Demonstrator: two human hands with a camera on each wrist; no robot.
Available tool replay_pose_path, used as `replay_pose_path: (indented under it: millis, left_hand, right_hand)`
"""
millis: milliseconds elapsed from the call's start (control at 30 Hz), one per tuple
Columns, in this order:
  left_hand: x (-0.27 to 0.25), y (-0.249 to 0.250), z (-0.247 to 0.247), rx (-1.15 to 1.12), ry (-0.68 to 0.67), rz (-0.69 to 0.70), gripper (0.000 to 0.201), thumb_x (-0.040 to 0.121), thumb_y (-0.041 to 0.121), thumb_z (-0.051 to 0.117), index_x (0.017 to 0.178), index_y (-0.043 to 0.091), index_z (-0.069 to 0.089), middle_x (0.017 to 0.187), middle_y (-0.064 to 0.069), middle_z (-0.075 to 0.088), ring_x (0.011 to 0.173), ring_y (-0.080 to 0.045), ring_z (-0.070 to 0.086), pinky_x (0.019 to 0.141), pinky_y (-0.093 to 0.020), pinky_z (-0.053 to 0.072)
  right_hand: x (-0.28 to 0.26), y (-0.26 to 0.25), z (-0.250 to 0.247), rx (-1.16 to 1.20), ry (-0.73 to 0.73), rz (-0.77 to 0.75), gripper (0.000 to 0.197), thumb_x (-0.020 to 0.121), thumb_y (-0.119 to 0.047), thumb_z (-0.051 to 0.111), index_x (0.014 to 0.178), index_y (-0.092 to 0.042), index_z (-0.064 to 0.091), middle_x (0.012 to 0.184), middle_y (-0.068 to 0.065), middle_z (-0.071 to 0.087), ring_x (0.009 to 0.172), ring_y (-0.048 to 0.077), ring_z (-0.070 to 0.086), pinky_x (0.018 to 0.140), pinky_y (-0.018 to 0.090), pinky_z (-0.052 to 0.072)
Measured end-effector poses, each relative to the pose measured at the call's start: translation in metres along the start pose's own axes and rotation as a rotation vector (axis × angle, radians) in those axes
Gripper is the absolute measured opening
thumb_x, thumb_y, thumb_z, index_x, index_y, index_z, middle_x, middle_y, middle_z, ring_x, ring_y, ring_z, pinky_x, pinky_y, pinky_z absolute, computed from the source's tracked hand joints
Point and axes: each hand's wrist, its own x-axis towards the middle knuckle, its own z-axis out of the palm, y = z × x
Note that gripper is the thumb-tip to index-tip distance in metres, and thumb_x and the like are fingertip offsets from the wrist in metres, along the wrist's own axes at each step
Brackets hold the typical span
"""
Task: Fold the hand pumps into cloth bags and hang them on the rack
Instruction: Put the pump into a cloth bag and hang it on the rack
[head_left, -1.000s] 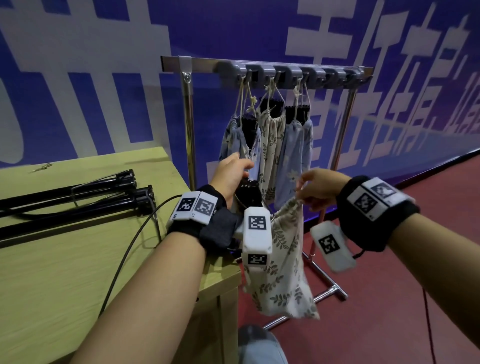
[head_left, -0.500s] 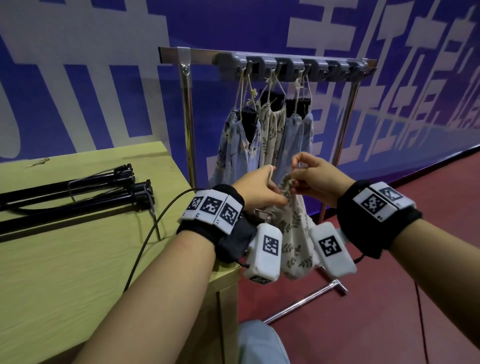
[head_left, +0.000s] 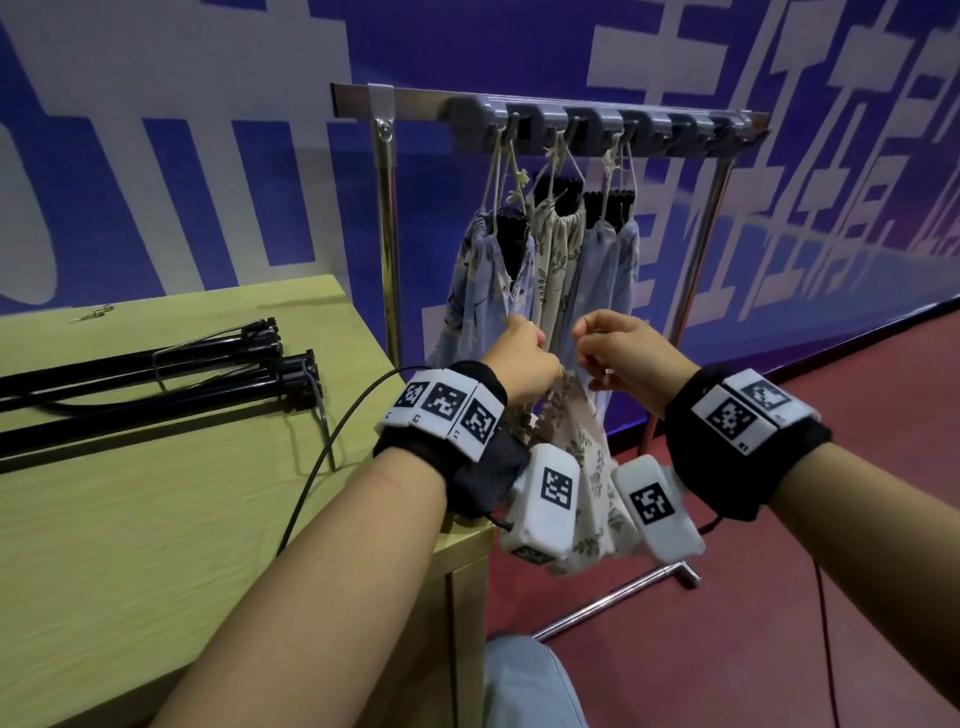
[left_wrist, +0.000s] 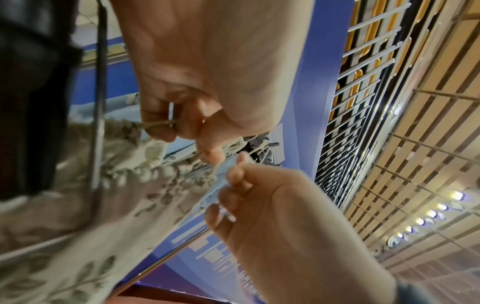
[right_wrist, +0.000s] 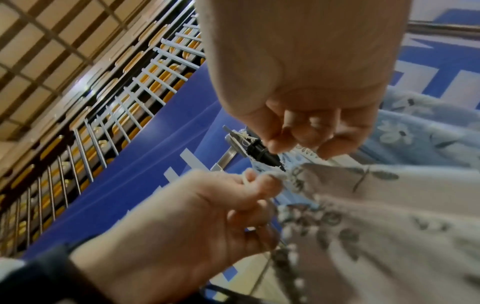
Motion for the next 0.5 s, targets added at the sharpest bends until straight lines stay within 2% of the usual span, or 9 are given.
replay_pose_path:
  millis: [67,133,167,233,267,367,433,467,500]
  left_hand:
    - [0.001,0.001,-0.002,-0.079,-0.012,-0.054,0.015,0.091,-0.002,0.045,0.095,0.011,0.040,0.076,-0.002,0.047,0.061,-0.008,0.044,0.046,-0.015,0.038]
    - [0.003,0.002,-0.004,-0.099,0.003,-0.092,0.012,0.089,-0.003,0.048,0.081,0.006,0.046,0.069,-0.001,0.046,0.056,-0.009,0.044,0.045,-0.016,0.039]
    - [0.001,0.004,-0.005,-0.112,0.004,-0.100,0.009,0.089,-0.004,0.048,0.089,0.004,0.048,0.068,-0.003,0.044,0.056,-0.010,0.043,0.044,-0.018,0.037]
    - [-0.002,0.006,-0.005,-0.139,0.019,-0.121,0.028,0.089,-0.006,0.046,0.117,-0.003,0.040,0.068,-0.005,0.041,0.055,-0.012,0.039,0.043,-0.021,0.033]
    - [-0.002,0.007,-0.006,-0.151,0.035,-0.121,0.036,0.089,-0.005,0.046,0.124,-0.005,0.036,0.069,-0.007,0.044,0.055,-0.012,0.038,0.044,-0.023,0.032]
    - [-0.004,0.008,-0.007,-0.161,0.060,-0.106,0.038,0.088,-0.005,0.045,0.125,-0.005,0.038,0.077,-0.011,0.053,0.058,-0.015,0.043,0.048,-0.025,0.032]
    - [-0.005,0.009,-0.009,-0.137,0.065,-0.107,0.028,0.085,-0.005,0.047,0.113,-0.007,0.050,0.080,-0.011,0.051,0.070,-0.028,0.051,0.050,-0.026,0.033]
    - [-0.004,0.009,-0.010,-0.118,0.076,-0.104,0.015,0.083,-0.006,0.047,0.094,-0.008,0.057,0.078,-0.012,0.052,0.073,-0.033,0.051,0.050,-0.026,0.033]
    - [-0.003,0.009,-0.012,-0.121,0.087,-0.106,0.013,0.082,-0.007,0.048,0.073,-0.003,0.056,0.073,-0.012,0.052,0.070,-0.032,0.050,0.051,-0.026,0.033]
  right_hand:
    - [0.000,0.004,0.000,-0.124,-0.046,0.042,0.025,0.089,0.005,0.044,0.081,-0.017,0.052,0.066,0.003,0.049,0.054,0.012,0.040,0.054,0.024,0.038]
    - [0.000,0.010,0.001,-0.221,-0.114,0.092,0.023,0.088,0.003,0.047,0.083,-0.018,0.056,0.075,0.005,0.050,0.062,0.012,0.043,0.057,0.024,0.041]
    - [-0.001,0.013,0.003,-0.244,-0.143,0.112,0.022,0.088,0.001,0.048,0.082,-0.018,0.057,0.078,0.007,0.050,0.064,0.012,0.045,0.057,0.023,0.042]
    - [-0.003,0.017,0.006,-0.304,-0.154,0.112,0.019,0.089,-0.004,0.051,0.079,-0.018,0.058,0.078,0.007,0.052,0.064,0.012,0.047,0.055,0.023,0.043]
    - [-0.003,0.018,0.007,-0.349,-0.142,0.097,0.018,0.090,-0.008,0.053,0.077,-0.019,0.058,0.075,0.005,0.053,0.062,0.011,0.047,0.054,0.022,0.043]
    - [-0.003,0.022,0.009,-0.412,-0.103,0.020,0.019,0.092,-0.017,0.055,0.073,-0.019,0.056,0.072,0.002,0.056,0.055,0.006,0.047,0.051,0.018,0.044]
    - [-0.003,0.023,0.009,-0.376,-0.099,-0.028,0.021,0.091,-0.015,0.055,0.070,-0.018,0.056,0.068,0.001,0.055,0.054,0.005,0.046,0.048,0.012,0.040]
    - [-0.003,0.024,0.009,-0.330,-0.104,-0.036,0.022,0.091,-0.011,0.053,0.069,-0.017,0.056,0.066,0.001,0.053,0.057,0.007,0.046,0.048,0.011,0.039]
    - [-0.003,0.024,0.008,-0.277,-0.106,-0.031,0.023,0.090,-0.008,0.051,0.069,-0.015,0.056,0.066,0.002,0.053,0.060,0.010,0.047,0.050,0.011,0.040]
